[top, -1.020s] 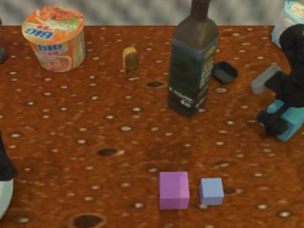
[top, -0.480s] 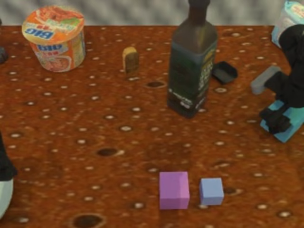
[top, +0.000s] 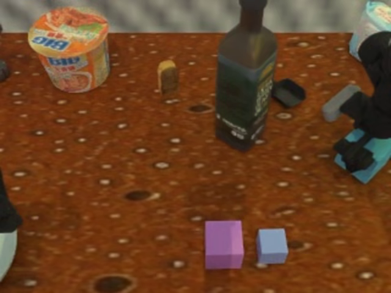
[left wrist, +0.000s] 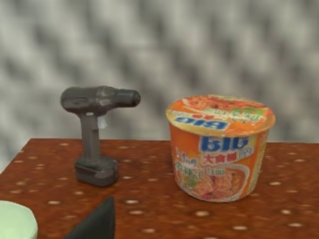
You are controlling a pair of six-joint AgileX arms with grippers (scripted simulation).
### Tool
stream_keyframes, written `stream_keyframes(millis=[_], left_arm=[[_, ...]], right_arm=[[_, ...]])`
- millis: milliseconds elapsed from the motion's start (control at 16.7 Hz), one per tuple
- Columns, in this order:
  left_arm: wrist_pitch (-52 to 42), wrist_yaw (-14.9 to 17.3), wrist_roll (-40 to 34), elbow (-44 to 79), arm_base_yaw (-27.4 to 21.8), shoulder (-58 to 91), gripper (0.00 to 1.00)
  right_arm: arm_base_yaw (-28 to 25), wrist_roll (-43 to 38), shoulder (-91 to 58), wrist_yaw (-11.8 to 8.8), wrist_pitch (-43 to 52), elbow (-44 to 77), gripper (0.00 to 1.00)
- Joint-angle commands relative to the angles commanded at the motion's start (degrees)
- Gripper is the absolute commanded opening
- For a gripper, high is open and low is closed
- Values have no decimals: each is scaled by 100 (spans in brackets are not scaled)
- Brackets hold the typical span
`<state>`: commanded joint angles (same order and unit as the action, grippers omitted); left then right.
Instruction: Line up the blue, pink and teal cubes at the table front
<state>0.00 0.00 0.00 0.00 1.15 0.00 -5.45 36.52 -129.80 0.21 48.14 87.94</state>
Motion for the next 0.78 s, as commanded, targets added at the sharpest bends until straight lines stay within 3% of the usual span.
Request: stream_keyframes(millis=[480,780], left_arm=[[0,0,0,0,0,0,100],[0,0,0,0,0,0,100]], right_arm=[[-2,0,82,-7,128,78,0],[-25,-2,474,-14,1134,619,0]])
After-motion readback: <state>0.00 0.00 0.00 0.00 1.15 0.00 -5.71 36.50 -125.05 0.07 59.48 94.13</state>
